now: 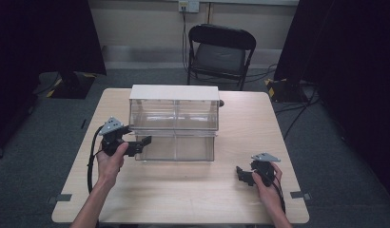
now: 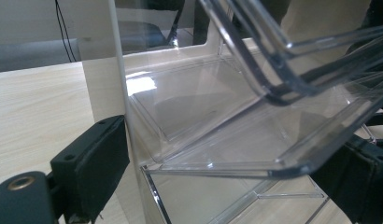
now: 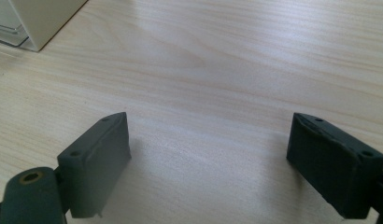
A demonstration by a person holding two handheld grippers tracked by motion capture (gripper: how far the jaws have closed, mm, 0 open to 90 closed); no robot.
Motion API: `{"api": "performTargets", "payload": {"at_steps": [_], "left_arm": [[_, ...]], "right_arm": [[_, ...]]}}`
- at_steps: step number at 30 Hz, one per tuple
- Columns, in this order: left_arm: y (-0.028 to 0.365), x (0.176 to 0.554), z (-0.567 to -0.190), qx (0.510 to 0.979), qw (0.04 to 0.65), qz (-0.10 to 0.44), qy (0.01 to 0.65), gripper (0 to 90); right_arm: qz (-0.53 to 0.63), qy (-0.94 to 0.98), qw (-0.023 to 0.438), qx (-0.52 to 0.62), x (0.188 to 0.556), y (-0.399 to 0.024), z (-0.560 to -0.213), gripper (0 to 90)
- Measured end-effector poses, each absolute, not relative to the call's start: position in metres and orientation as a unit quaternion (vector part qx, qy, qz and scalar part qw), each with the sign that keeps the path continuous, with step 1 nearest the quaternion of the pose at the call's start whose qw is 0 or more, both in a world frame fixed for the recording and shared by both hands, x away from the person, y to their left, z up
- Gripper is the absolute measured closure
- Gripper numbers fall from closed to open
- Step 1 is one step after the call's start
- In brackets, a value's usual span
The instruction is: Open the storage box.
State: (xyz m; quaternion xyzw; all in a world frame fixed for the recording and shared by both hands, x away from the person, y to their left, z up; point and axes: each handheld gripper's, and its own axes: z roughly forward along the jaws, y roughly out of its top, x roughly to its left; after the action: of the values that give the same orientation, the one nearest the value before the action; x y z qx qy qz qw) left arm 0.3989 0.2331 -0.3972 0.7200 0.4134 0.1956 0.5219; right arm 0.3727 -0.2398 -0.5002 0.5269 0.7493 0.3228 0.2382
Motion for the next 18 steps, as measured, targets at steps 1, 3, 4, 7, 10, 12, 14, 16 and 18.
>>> {"api": "performTargets", "payload": {"at_steps": [1,3,4,7,10,12,14,16,18], "left_arm": [[0.2333,0.3992,-0.3973,0.720,0.522,0.195,0.413,9.0],[0.2335,0.3994,-0.3972,0.722,0.521,0.196,0.411,8.8],[0.2333,0.3995,-0.3972,0.722,0.521,0.196,0.411,8.7],[0.2326,0.3995,-0.3972,0.721,0.522,0.196,0.412,8.2],[0.2326,0.3996,-0.3972,0.721,0.521,0.194,0.413,7.9],[0.2332,0.4001,-0.3973,0.722,0.521,0.193,0.413,7.7],[0.2331,0.4000,-0.3973,0.722,0.521,0.193,0.413,7.7],[0.2331,0.3999,-0.3971,0.722,0.522,0.193,0.412,7.7],[0.2331,0.3999,-0.3969,0.722,0.522,0.193,0.412,7.7]], "right_arm": [[0.323,0.749,0.238,0.527,0.3727,-0.2398,-0.5002,12.5],[0.323,0.749,0.238,0.527,0.3727,-0.2397,-0.5002,12.6],[0.323,0.749,0.238,0.527,0.3727,-0.2398,-0.5002,12.5],[0.323,0.749,0.238,0.527,0.3727,-0.2398,-0.5002,12.6],[0.323,0.749,0.238,0.527,0.3727,-0.2398,-0.5002,12.5],[0.323,0.749,0.238,0.527,0.3727,-0.2398,-0.5002,12.5],[0.323,0.749,0.238,0.527,0.3727,-0.2398,-0.5002,12.6],[0.323,0.749,0.238,0.527,0.3727,-0.2398,-0.5002,12.6],[0.323,0.749,0.238,0.527,0.3727,-0.2398,-0.5002,12.5]]}}
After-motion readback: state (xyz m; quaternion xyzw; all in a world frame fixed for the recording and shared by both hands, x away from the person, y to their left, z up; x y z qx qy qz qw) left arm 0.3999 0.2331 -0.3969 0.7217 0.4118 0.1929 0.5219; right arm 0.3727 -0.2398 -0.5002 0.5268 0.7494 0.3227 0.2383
